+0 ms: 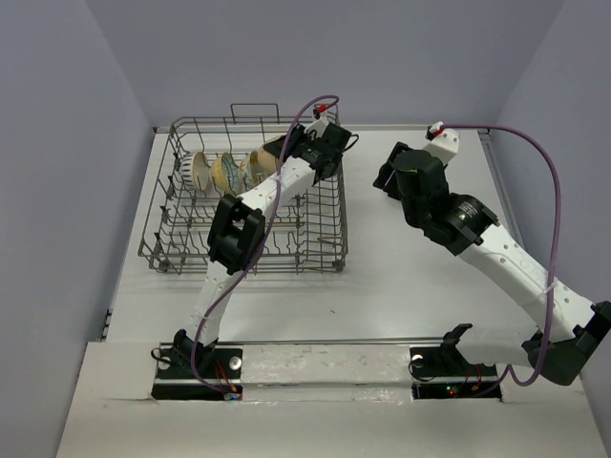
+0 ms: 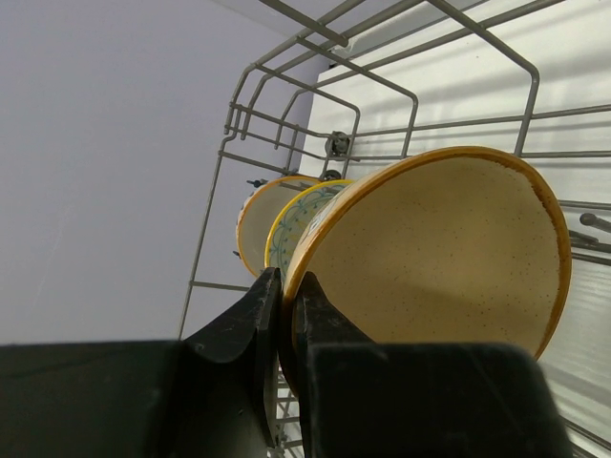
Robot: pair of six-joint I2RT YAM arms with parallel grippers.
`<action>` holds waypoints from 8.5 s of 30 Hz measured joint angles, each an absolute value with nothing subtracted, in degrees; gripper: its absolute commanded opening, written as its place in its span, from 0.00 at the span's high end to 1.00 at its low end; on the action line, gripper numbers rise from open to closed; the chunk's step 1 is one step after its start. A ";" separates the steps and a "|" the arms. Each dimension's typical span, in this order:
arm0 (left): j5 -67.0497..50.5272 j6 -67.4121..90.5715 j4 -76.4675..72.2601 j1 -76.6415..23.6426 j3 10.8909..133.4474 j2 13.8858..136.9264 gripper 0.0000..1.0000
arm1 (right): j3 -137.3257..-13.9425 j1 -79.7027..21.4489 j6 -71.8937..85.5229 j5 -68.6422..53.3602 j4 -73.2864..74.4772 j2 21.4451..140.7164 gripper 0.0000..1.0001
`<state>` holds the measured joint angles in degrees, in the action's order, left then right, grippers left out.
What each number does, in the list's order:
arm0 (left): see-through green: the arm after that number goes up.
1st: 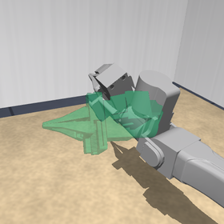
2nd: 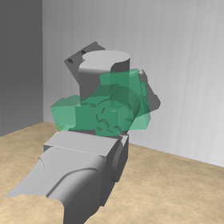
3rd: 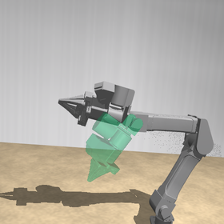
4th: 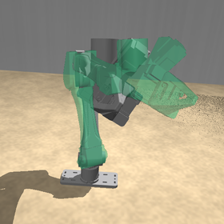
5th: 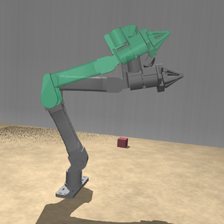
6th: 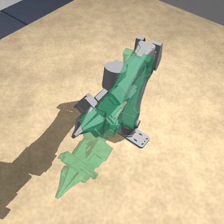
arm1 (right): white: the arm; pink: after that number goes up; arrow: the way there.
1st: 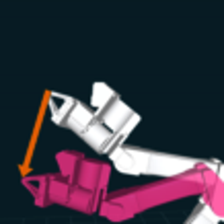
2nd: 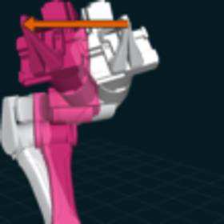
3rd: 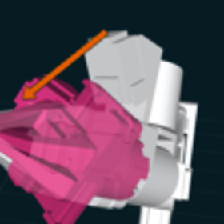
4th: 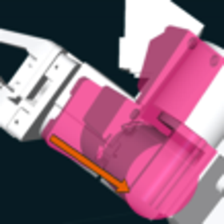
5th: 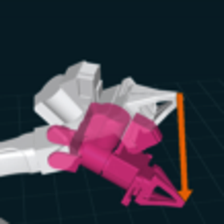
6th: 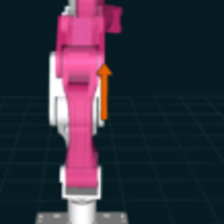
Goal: Load the bowls into the dish rack
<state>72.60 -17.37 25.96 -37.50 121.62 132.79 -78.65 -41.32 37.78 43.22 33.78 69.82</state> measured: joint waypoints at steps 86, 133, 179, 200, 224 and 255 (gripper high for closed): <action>73.80 -22.92 19.44 -38.79 120.31 134.08 0.60 | -77.93 -41.32 37.76 44.16 34.15 68.31 0.36; 35.31 -6.46 36.53 -34.83 118.30 123.00 0.45 | -81.06 -41.32 37.30 44.62 35.66 68.90 0.36; 30.11 -4.75 38.04 -33.78 120.64 127.85 1.00 | -81.06 -41.32 37.32 45.08 35.77 68.27 0.35; 14.70 0.99 35.68 -35.11 119.72 114.48 1.00 | -81.06 -41.32 37.30 45.08 35.75 68.27 0.36; -28.82 33.30 -13.74 -30.94 69.32 94.78 1.00 | -80.84 -41.32 37.32 45.08 36.07 67.09 0.36; -39.68 50.96 -44.77 -25.63 58.22 103.81 1.00 | -79.66 -41.32 37.32 44.95 36.01 67.79 0.36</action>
